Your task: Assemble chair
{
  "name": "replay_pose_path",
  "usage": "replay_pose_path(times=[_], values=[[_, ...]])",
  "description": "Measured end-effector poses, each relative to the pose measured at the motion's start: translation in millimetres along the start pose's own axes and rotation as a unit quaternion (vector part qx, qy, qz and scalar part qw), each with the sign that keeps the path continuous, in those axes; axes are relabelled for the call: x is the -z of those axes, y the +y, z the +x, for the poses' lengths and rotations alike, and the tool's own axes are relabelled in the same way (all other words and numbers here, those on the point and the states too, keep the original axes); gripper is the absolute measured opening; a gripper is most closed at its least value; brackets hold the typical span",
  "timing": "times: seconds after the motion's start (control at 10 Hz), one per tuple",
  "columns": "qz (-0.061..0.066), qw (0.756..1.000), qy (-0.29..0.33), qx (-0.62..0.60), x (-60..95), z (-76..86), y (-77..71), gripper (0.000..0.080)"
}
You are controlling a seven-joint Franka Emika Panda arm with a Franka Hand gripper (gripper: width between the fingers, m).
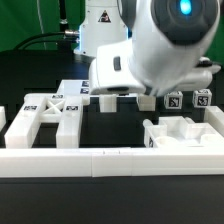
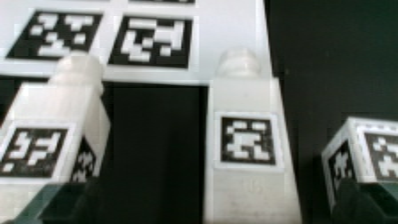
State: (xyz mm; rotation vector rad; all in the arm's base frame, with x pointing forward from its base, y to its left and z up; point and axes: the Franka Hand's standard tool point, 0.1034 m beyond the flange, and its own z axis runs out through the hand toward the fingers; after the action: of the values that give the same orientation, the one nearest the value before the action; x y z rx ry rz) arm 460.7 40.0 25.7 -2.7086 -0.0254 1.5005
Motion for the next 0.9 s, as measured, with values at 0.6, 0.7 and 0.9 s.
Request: replay_pose_path(times=[0.6, 0.7, 0.9], values=[[-0.004, 0.999, -0.053, 0.002, -16.5, 9.5, -3.5, 0.0649], [-0.004, 0.999, -0.051, 0.003, -18.4, 11.1, -3.3, 0.0649], [-0.005, 0.999, -0.049, 0.003, -19.6, 12.0, -4.0, 0.052]])
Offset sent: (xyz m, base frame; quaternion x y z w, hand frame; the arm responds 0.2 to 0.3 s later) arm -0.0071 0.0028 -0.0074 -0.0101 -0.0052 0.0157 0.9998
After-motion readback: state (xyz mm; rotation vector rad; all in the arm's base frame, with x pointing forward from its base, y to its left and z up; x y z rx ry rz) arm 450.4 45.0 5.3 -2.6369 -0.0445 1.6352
